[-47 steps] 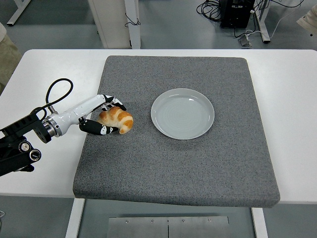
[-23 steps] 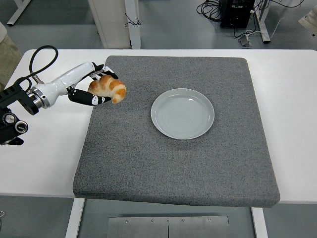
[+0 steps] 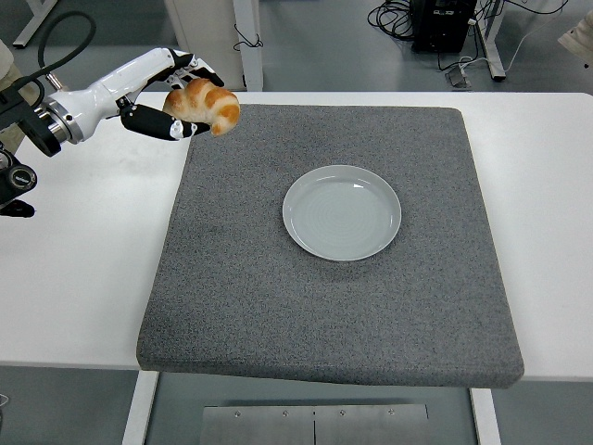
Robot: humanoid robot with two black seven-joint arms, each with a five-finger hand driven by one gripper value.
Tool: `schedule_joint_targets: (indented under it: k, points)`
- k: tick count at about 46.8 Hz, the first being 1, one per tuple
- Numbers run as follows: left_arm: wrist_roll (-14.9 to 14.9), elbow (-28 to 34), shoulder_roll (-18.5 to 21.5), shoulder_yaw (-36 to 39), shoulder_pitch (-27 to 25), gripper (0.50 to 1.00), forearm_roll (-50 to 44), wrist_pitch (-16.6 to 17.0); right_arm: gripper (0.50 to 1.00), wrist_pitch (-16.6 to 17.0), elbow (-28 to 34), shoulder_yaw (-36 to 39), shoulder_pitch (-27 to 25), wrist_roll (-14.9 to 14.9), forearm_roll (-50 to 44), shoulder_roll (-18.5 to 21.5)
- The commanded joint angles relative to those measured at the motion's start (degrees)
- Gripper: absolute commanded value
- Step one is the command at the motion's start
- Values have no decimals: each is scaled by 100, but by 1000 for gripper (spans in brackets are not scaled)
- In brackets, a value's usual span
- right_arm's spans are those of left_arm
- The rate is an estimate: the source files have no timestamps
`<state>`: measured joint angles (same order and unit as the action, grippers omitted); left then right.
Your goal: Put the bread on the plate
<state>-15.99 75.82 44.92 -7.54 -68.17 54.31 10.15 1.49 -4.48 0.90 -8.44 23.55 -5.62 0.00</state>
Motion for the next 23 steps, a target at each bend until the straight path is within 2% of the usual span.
schedule_joint_targets:
  k: [1, 9, 23]
  points:
    - [0, 3, 8, 7, -134, 500, 1, -22, 1000, 0, 0, -2, 1, 0, 0, 0]
    - [0, -24, 52, 7, -521, 500, -69, -277, 1000, 0, 0, -2, 1, 0, 0, 0]
    - [-9, -50, 61, 33, -952, 500, -69, -435, 1000, 0, 0, -2, 1, 0, 0, 0]
